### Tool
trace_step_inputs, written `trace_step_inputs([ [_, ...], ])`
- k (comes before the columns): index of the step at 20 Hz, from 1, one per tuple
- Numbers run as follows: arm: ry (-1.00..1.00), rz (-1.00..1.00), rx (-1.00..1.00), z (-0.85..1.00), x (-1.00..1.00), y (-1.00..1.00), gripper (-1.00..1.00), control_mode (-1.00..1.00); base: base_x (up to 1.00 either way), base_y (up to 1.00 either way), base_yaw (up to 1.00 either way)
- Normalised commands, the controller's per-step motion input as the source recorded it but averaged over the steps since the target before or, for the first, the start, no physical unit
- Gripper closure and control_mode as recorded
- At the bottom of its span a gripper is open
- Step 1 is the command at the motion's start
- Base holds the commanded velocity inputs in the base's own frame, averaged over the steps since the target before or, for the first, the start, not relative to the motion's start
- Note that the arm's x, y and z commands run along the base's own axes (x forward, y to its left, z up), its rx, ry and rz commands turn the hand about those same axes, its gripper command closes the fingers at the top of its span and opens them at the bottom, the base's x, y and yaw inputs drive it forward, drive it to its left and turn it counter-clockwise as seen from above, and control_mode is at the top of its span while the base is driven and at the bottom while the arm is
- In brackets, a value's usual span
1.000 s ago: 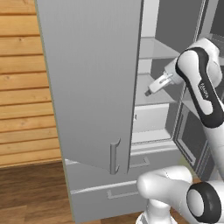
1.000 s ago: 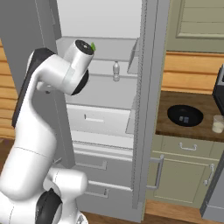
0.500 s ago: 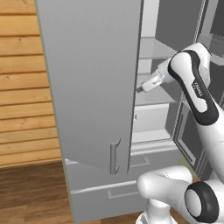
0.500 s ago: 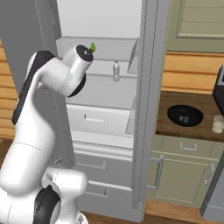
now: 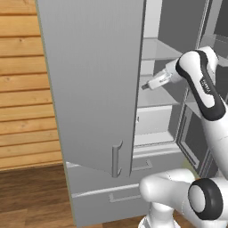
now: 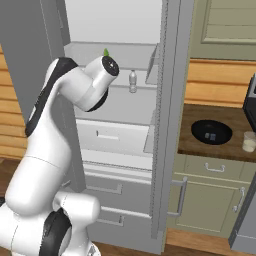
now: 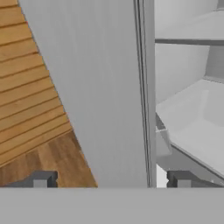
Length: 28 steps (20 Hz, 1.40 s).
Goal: Grab a lemon wedge from the fridge and one ice cube from the ice bowl, and put them in the glass of lemonade.
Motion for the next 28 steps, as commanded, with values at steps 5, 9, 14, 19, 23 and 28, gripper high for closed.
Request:
trace_step_inputs([
  [5,0.02,0.0,0.0,-0.01,0.41,0.14,-1.0,-1.0,0.0,0.0,0.0],
  [9,0.0,0.11,0.01,0.0,-0.1,0.29,-1.0,-1.0,0.0,0.0,0.0],
  [14,0.0,0.15,0.02,0.0,0.0,0.54,-1.0,-1.0,0.0,0.0,0.0],
  [19,-0.01,0.08,0.0,0.03,-0.16,0.53,-1.0,-1.0,0.0,0.0,0.0],
  [23,-0.12,0.09,0.01,0.02,-0.59,0.62,-1.0,-1.0,0.0,0.0,0.0],
  [28,-0.21,0.08,0.01,0.02,-0.7,0.8,-1.0,-1.0,0.0,0.0,0.0],
])
